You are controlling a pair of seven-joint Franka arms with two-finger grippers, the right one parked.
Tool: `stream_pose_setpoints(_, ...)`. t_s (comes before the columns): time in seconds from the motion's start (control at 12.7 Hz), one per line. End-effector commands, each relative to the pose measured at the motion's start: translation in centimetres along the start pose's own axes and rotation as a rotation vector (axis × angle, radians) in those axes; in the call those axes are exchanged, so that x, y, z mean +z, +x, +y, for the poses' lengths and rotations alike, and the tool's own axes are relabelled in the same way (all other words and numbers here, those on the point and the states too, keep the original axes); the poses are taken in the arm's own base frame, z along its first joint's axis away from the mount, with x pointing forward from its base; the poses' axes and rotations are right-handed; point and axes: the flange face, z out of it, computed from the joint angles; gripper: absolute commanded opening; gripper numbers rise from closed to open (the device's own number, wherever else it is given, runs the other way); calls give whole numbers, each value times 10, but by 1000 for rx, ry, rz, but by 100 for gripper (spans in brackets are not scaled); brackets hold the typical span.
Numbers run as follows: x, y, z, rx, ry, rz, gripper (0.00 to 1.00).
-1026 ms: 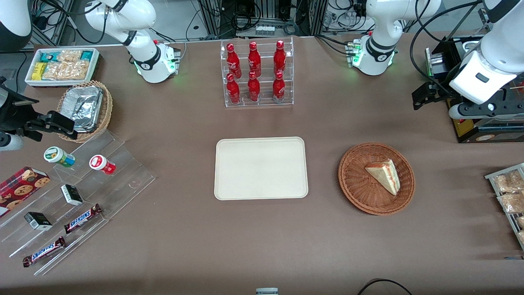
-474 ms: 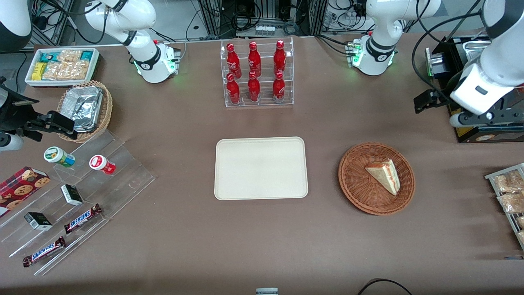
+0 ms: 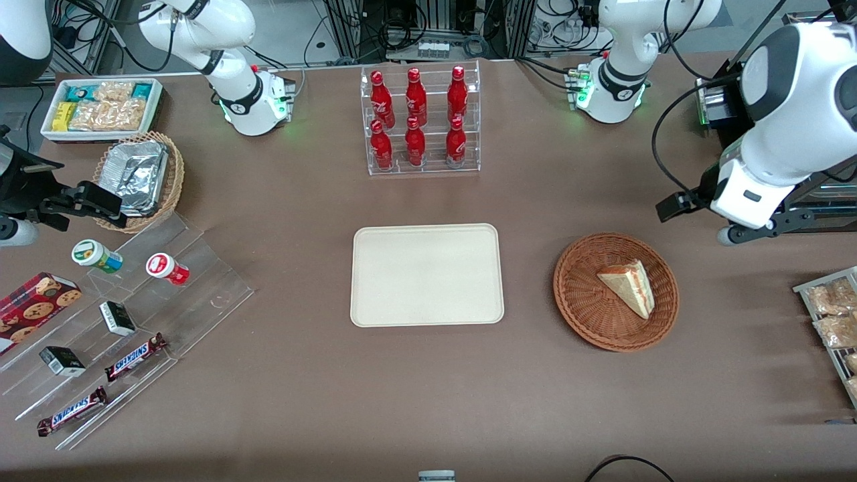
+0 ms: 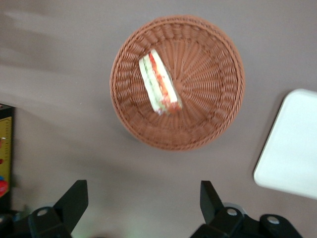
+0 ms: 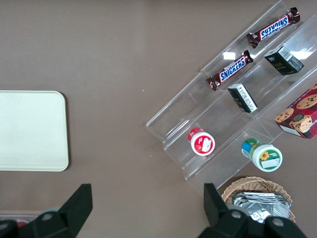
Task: Place sandwich from basket to tray
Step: 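Lower the open left gripper over the wrapped sandwich in the basket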
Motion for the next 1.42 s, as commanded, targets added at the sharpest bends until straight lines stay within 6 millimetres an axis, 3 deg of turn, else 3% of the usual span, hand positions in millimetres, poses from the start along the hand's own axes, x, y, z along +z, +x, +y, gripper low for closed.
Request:
stream_pose_setpoints(0.0, 24, 1, 1, -71, -6, 33, 100)
stream_pose_setpoints(0.24, 56, 20, 6, -260, -11, 29, 100)
stream_pose_setpoints(0.71, 105, 41, -3, -331, 6, -12, 100)
stream_pose_setpoints(0.95, 139, 42, -13, -364, -14, 11, 100)
stream_pose_setpoints(1.34, 189, 42, -12, -420, -49, 40, 100)
